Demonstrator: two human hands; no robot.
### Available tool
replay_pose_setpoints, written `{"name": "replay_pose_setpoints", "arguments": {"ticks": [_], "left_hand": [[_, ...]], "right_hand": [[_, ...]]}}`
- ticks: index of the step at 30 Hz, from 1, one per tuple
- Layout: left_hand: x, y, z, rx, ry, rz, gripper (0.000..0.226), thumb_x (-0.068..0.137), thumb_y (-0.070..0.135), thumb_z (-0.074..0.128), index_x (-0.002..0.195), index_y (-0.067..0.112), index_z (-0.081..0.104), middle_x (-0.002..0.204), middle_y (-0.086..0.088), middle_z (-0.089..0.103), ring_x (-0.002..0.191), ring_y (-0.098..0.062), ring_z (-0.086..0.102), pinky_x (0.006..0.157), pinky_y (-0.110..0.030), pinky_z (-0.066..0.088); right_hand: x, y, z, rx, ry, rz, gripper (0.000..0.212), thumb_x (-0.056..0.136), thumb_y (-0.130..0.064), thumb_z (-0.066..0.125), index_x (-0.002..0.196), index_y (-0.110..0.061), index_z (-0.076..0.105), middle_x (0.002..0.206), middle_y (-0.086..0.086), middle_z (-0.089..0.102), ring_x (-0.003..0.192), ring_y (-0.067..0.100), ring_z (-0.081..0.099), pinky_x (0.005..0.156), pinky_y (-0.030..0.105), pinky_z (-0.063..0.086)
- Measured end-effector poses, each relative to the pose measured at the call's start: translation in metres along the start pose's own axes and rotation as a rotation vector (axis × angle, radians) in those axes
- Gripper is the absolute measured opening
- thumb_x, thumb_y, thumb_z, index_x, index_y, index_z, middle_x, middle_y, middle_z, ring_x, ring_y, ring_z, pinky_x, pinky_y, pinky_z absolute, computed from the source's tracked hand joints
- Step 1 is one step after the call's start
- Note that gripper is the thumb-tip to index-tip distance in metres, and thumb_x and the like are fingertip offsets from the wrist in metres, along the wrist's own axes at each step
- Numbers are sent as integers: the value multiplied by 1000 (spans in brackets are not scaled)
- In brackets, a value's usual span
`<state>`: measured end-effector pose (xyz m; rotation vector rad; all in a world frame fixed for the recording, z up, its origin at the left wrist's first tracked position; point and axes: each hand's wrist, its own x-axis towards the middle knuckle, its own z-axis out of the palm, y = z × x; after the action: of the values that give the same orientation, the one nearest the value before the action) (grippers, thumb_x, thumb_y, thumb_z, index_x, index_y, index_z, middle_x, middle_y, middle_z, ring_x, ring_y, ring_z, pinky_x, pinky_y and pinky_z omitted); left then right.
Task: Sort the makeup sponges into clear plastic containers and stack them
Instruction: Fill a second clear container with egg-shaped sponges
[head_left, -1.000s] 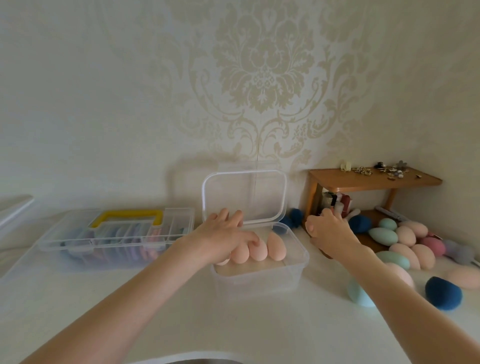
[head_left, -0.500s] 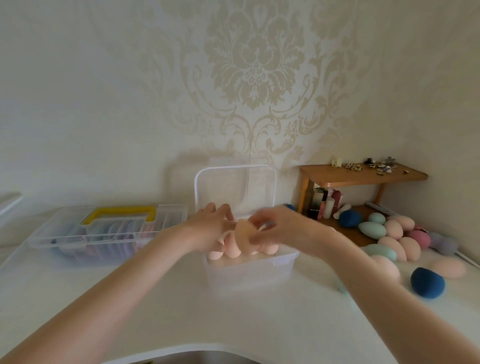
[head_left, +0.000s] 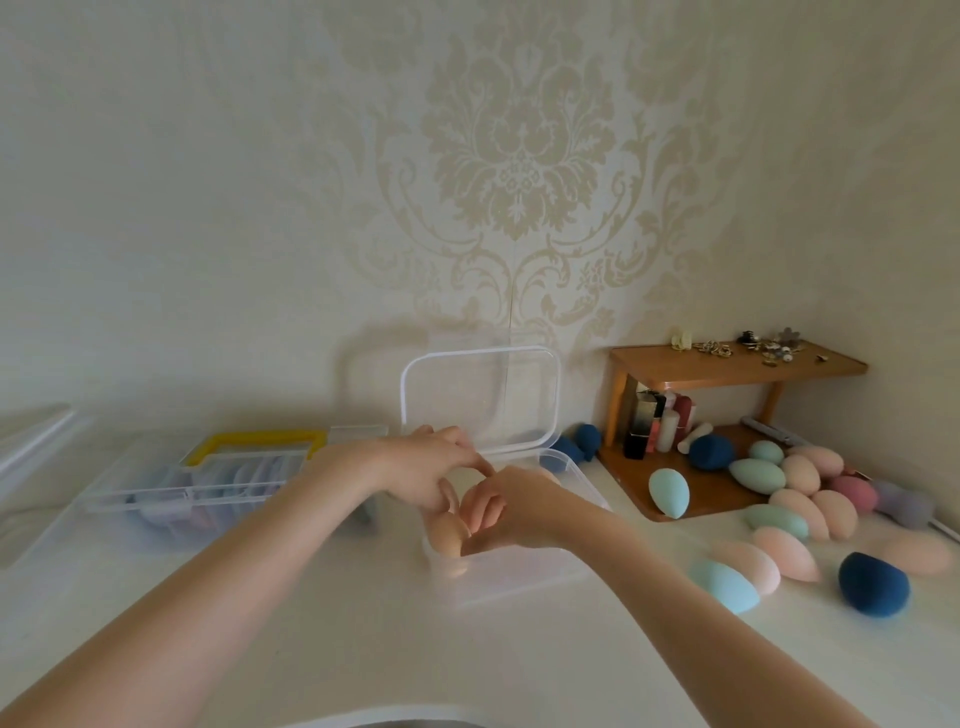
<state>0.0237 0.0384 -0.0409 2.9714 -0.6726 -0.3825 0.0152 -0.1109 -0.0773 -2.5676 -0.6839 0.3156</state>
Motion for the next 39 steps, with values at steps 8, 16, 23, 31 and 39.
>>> {"name": "replay_pose_setpoints", "arguments": {"ticks": [8, 16, 23, 31, 39], "left_hand": [[1, 1, 5, 53, -53, -15, 76, 76, 46, 68, 139, 44, 26, 142, 8, 27, 125, -22, 26, 105, -41, 39], [-3, -2, 3, 23, -61, 16, 57, 84, 33, 63, 136, 41, 39, 147, 5, 22, 131, -25, 21, 111, -40, 29], [-2, -4, 3, 20, -75, 29, 56, 85, 31, 62, 136, 37, 40, 148, 4, 20, 130, -27, 21, 113, -41, 26], [1, -4, 3, 34, -73, 27, 58, 85, 32, 63, 137, 37, 39, 147, 3, 20, 128, -27, 23, 111, -41, 30], [2, -1, 3, 47, -92, -12, 57, 84, 32, 62, 136, 41, 39, 144, 5, 22, 125, -26, 25, 109, -42, 34]], "right_hand": [[1, -4, -6, -86, -70, 38, 22, 74, -39, 72, 83, -24, 60, 84, -6, 61, 83, 16, 61, 90, 32, 51], [-5, 28, -60, 456, 248, 165, 14, 90, -13, 58, 93, -2, 67, 83, 6, 69, 70, 12, 64, 71, 19, 55], [22, 78, -48, -196, 254, 229, 27, 94, -15, 49, 121, -12, 50, 123, 7, 58, 102, 19, 56, 91, 27, 45], [1, 75, -71, -217, 532, 387, 32, 86, -29, 62, 113, -14, 55, 103, 6, 61, 84, 20, 58, 76, 31, 51], [-27, 1, -50, 48, -39, 198, 30, 82, -21, 68, 111, -17, 63, 98, 1, 72, 68, 8, 63, 52, 12, 44]]}}
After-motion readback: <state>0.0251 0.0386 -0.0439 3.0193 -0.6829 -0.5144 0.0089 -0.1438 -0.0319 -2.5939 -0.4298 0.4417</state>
